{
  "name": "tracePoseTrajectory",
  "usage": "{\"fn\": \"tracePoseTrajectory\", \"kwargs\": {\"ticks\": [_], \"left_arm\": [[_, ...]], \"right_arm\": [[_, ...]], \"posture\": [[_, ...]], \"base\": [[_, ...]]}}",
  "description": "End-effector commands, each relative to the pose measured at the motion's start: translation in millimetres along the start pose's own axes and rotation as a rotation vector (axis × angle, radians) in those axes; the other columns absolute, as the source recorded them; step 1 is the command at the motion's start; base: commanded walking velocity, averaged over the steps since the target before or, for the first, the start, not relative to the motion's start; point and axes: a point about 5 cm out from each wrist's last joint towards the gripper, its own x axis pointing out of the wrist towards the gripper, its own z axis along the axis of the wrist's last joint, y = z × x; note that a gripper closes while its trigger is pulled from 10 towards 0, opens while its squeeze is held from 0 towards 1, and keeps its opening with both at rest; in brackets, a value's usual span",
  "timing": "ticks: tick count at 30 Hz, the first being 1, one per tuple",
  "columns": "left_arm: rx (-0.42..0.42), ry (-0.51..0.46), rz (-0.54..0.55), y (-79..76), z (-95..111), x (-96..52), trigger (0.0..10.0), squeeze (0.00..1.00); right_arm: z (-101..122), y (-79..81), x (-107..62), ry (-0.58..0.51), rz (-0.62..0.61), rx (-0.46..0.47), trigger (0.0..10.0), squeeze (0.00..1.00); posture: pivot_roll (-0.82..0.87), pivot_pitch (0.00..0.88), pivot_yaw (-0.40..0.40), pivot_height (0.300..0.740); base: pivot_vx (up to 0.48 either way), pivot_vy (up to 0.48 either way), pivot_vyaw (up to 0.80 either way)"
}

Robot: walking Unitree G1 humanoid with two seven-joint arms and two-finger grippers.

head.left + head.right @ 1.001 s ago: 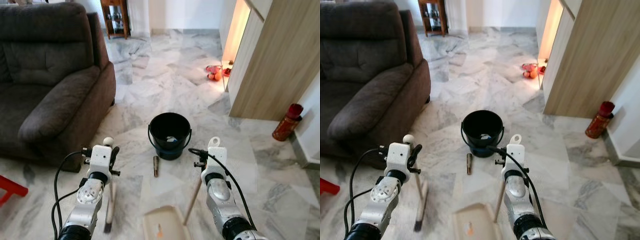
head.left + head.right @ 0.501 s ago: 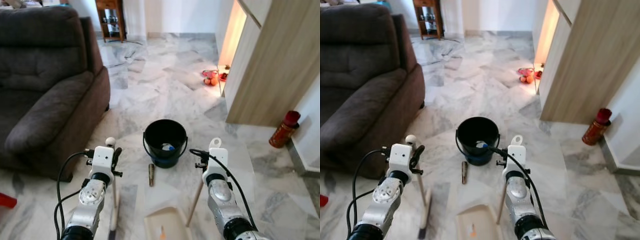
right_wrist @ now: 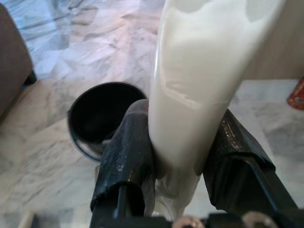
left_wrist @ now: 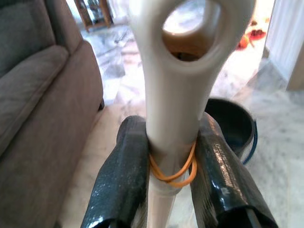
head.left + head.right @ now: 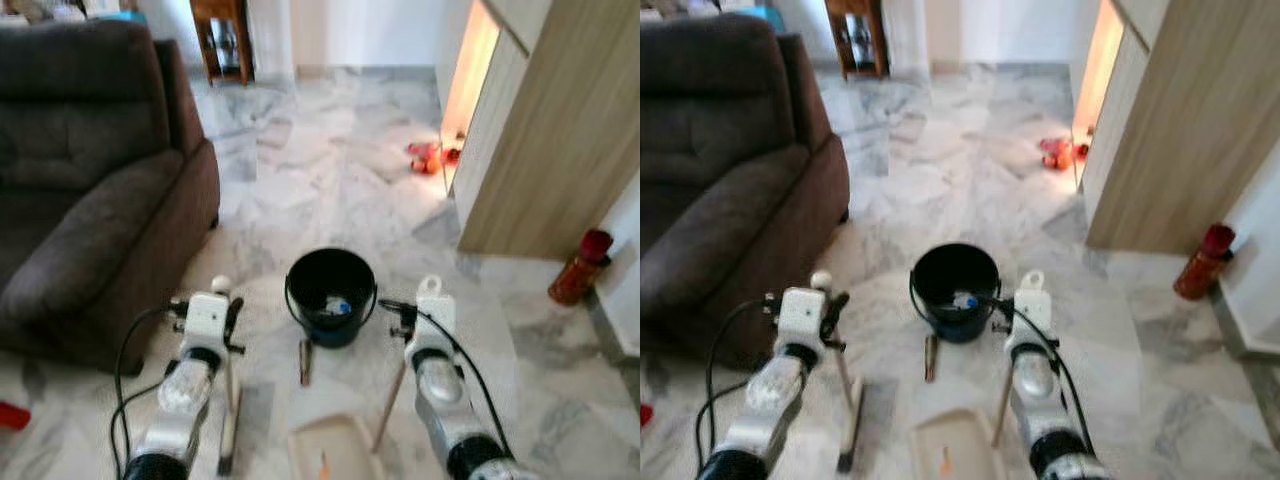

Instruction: Sweep floor

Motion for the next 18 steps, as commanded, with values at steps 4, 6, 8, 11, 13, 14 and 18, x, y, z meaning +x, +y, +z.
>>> {"fn": "tracePoseTrajectory", "kwargs": {"ticks": [4,6,8,11,13,14,18], "left_arm": [[0.009,-0.01,0.022,11.2,2.5,0.3,10.0,0.0],[0.01,-0.01,0.022,11.2,2.6,0.2,10.0,0.0],[0.011,-0.01,0.023,11.2,2.7,0.3,10.0,0.0],[0.012,-0.011,0.023,11.2,2.8,0.3,10.0,0.0],[0.011,-0.011,0.022,11.4,2.9,0.1,10.0,0.0],[0.011,-0.012,0.021,11.5,2.9,0.1,10.0,0.0],[0.01,-0.012,0.02,11.4,2.9,-0.2,10.0,0.0]], "right_arm": [[8.9,7.7,2.8,-0.032,0.016,-0.01,10.0,0.0],[8.8,7.6,2.8,-0.031,0.015,-0.006,10.0,0.0],[8.6,7.2,2.8,-0.03,0.013,0.001,10.0,0.0],[8.6,6.5,2.8,-0.029,0.008,0.006,10.0,0.0],[8.6,5.1,2.9,-0.03,-0.003,0.007,10.0,0.0],[8.7,4.9,2.9,-0.03,-0.005,0.007,10.0,0.0],[8.5,4.0,3.0,-0.029,-0.011,0.006,10.0,0.0]], "posture": [[0.12,0.0,0.039,0.74],[0.12,0.0,0.039,0.74],[0.12,0.0,0.04,0.74],[0.12,0.0,0.04,0.74],[0.12,0.0,0.04,0.74],[0.12,0.0,0.041,0.74],[0.12,0.0,0.04,0.74]], "base": [[0.286,0.0,0.0],[0.289,0.0,0.0],[0.292,0.0,0.0],[0.289,0.0,0.0],[0.289,0.0,0.0],[0.289,0.0,0.0],[0.289,0.0,0.0]]}}
